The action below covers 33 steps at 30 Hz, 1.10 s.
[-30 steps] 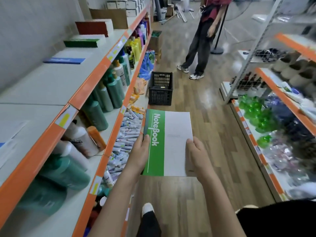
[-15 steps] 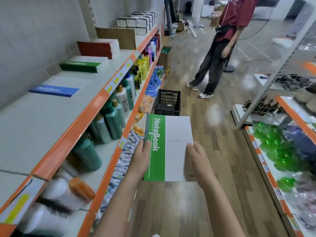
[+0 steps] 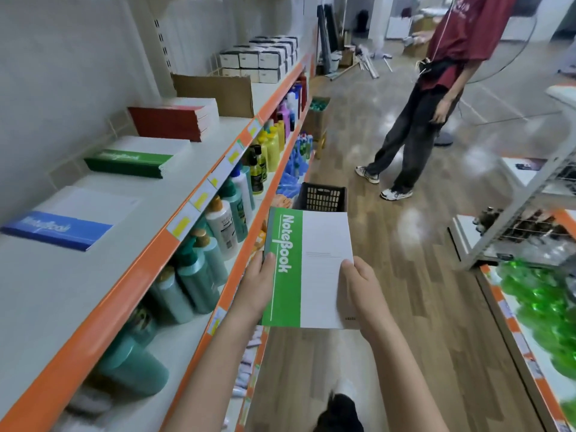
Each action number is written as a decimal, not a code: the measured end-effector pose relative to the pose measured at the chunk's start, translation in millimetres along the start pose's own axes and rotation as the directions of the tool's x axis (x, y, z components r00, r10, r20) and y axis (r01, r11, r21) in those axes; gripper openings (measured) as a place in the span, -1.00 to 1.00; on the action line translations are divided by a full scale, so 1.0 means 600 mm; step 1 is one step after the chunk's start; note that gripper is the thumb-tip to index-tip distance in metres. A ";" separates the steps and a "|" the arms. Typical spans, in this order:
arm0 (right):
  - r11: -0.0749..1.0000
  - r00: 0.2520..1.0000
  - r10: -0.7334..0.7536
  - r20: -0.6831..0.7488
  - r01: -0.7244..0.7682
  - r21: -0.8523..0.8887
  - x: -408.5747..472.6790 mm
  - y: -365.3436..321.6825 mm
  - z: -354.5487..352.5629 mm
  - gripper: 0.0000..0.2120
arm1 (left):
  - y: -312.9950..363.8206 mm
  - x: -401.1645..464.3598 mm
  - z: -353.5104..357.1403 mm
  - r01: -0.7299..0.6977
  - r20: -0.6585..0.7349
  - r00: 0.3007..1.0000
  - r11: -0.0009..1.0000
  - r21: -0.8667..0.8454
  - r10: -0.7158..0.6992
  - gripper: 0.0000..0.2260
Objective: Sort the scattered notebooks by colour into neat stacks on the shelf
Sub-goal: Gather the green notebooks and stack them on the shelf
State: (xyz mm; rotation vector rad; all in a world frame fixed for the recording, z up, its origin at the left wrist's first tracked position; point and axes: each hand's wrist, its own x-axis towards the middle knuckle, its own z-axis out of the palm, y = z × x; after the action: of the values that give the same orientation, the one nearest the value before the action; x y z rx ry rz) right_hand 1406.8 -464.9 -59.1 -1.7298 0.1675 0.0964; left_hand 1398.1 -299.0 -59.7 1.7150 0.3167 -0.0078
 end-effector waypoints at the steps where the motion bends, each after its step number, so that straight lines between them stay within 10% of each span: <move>1: 1.000 1.000 -0.006 0.010 0.006 -0.005 0.030 -0.005 -0.001 -0.75 | 0.007 0.025 0.005 -0.006 -0.010 1.000 1.000 -0.004 0.006 -0.77; 18: 0.967 0.918 -0.168 0.358 0.224 -0.119 0.493 -0.167 0.059 -0.86 | 0.156 0.356 0.039 0.056 -0.406 0.905 0.983 -0.176 -0.124 -0.68; 33: 0.934 0.618 -0.195 0.761 0.354 -0.049 0.557 -0.250 0.295 -0.70 | 0.150 0.375 -0.105 0.002 -0.776 0.574 0.949 -0.316 -0.260 -0.58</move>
State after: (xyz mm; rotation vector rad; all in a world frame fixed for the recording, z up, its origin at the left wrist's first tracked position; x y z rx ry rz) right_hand 1766.5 -286.0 4.3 -1.7508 -0.7576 0.6106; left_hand 1622.8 -203.7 -2.9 1.2933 1.0901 0.7195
